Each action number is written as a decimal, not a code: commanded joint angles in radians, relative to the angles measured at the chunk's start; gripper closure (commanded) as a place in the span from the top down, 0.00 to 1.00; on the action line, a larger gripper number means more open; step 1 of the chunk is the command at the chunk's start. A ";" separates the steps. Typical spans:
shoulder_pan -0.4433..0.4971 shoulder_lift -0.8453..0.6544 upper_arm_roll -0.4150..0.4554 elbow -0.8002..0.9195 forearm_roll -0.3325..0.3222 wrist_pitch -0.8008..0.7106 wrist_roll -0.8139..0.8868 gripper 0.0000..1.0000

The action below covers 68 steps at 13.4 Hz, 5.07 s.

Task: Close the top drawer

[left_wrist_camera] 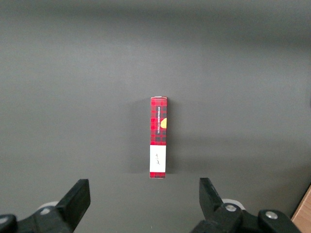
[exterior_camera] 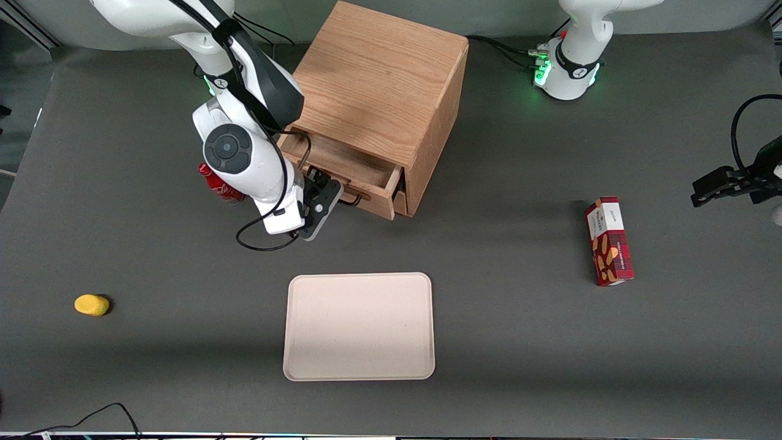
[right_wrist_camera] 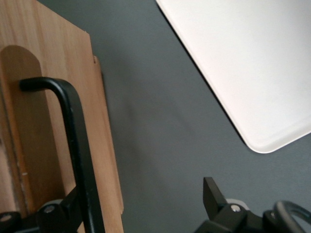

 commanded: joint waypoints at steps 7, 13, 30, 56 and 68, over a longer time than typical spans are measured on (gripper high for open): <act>0.007 -0.075 0.040 -0.092 0.048 0.040 0.056 1.00; 0.007 -0.090 0.070 -0.131 0.048 0.062 0.084 1.00; -0.010 -0.104 0.081 -0.097 0.071 0.033 0.086 1.00; -0.125 -0.340 -0.342 -0.005 0.086 -0.217 0.429 1.00; -0.197 -0.372 -0.393 0.027 0.013 -0.285 0.426 1.00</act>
